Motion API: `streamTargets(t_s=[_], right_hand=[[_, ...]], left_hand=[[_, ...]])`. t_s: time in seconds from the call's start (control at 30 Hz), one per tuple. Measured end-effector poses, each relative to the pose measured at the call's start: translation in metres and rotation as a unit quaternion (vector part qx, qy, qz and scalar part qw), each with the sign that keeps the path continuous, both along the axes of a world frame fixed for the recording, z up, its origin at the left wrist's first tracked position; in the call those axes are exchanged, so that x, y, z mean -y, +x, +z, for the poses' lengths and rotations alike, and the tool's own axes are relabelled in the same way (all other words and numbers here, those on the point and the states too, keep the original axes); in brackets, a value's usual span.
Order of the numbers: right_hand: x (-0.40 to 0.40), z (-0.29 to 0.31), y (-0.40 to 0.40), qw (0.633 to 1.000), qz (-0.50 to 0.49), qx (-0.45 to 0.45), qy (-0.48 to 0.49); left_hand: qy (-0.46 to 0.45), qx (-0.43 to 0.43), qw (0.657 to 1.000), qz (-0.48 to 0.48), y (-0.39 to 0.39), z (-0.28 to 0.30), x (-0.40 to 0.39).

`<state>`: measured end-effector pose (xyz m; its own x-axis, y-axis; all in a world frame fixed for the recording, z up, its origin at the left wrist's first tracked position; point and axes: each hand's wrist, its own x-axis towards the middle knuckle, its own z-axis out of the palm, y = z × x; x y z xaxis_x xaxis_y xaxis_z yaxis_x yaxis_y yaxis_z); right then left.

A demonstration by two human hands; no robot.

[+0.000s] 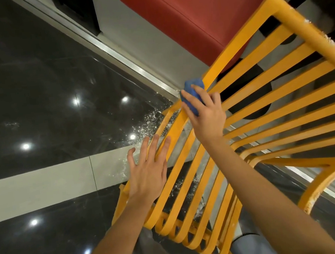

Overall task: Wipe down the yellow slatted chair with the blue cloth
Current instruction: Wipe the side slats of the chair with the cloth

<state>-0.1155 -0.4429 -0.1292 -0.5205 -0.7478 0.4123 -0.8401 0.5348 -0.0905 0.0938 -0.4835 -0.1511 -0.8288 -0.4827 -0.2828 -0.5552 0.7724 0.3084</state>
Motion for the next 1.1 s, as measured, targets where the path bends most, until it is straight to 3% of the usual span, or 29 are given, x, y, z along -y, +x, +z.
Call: streamTargets(t_s=[0.1, 0.17, 0.3, 0.37, 0.47, 0.57, 0.67, 0.77, 0.8, 0.9, 0.97, 1.1], right_hand=[[-0.023, -0.008, 0.027, 0.989, 0.135, -0.003, 0.063], [-0.029, 0.001, 0.003, 0.981, 0.168, -0.044, 0.084], [0.004, 0.028, -0.052, 0.995, -0.004, -0.099, 0.021], [0.017, 0.020, -0.035, 0.996, -0.016, -0.085, 0.013], [0.002, -0.002, 0.019, 0.986, 0.135, -0.033, 0.093], [-0.012, 0.008, 0.000, 0.971, 0.200, -0.053, 0.119], [0.004, 0.031, -0.052, 0.976, 0.127, -0.147, 0.100], [0.031, 0.025, -0.047, 0.989, 0.015, -0.132, 0.064], [0.033, 0.015, -0.029, 0.991, 0.016, -0.113, 0.071], [0.011, -0.008, 0.021, 0.978, 0.139, -0.089, 0.126], [-0.003, 0.003, 0.003, 0.972, 0.183, -0.091, 0.120], [0.006, 0.024, -0.044, 0.988, 0.071, -0.117, 0.075]], left_hand=[[0.006, -0.014, 1.000, 0.004, 0.002, 0.000, 0.001], [0.009, -0.018, 1.000, 0.004, 0.003, -0.002, 0.001], [0.018, -0.034, 0.999, -0.005, 0.003, -0.003, -0.002], [0.017, -0.034, 0.999, -0.006, 0.002, -0.003, -0.002], [0.021, -0.035, 0.999, 0.002, 0.003, -0.003, -0.001], [0.016, -0.037, 0.999, 0.000, 0.003, -0.007, -0.002], [0.013, -0.044, 0.999, 0.003, 0.002, -0.011, -0.003], [0.003, -0.047, 0.999, 0.008, 0.003, -0.013, -0.002], [0.003, -0.047, 0.999, 0.010, 0.003, -0.012, -0.002], [0.006, -0.048, 0.999, 0.020, 0.004, -0.009, -0.001], [0.010, -0.046, 0.999, 0.021, 0.002, -0.008, 0.000], [0.003, -0.048, 0.999, 0.017, 0.003, -0.009, -0.002]])
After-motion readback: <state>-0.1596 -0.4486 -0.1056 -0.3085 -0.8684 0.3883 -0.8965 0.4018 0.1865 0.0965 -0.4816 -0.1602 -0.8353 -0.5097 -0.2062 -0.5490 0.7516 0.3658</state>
